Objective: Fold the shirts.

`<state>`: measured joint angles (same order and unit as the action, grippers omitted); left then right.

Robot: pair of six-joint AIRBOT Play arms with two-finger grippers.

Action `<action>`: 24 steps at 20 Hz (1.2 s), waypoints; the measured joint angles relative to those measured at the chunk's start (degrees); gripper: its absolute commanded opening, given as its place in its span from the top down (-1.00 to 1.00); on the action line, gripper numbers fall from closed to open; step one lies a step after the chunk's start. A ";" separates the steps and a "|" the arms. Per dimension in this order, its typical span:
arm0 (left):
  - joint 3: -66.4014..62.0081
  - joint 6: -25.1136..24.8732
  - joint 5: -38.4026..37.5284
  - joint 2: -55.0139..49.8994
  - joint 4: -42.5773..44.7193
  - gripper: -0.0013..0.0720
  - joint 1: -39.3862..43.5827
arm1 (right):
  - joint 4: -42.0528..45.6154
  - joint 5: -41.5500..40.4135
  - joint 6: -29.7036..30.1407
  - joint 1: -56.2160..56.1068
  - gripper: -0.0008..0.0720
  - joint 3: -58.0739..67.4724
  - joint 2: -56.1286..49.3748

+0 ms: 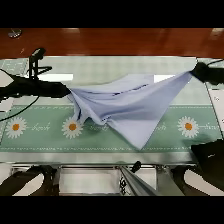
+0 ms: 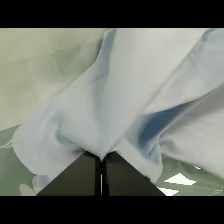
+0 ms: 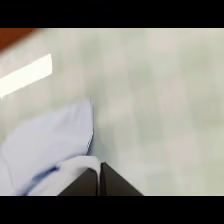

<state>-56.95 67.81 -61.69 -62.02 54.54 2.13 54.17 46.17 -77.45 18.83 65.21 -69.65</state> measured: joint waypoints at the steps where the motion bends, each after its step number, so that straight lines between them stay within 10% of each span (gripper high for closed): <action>1: -0.22 -0.26 -0.79 -0.22 -0.09 0.93 0.35 | -0.04 -0.61 -0.24 0.00 0.93 2.54 -1.79; 6: -0.68 -0.96 -4.37 -2.91 0.02 0.93 4.70 | -0.70 -0.79 -1.27 -0.04 0.93 8.46 -10.95; 7: -0.74 -1.01 -4.57 -3.82 0.02 0.93 5.57 | -0.35 -0.13 -1.55 -0.04 0.74 8.85 -12.33; 9: -0.79 -1.01 -5.14 -5.75 0.07 0.93 6.86 | 0.15 2.69 -1.64 -0.04 -0.36 9.38 -14.32; 17: -0.81 -1.20 -6.05 -9.40 0.02 0.93 8.24 | 8.72 25.92 3.82 2.89 -0.37 -4.96 -10.43; 24: -0.81 -1.18 -6.38 -9.68 -0.13 0.93 8.35 | -2.56 24.46 7.08 -1.95 -0.37 -34.71 7.13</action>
<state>-57.76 66.63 -68.07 -71.70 54.41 10.48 51.62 70.63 -70.37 16.88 30.50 -62.52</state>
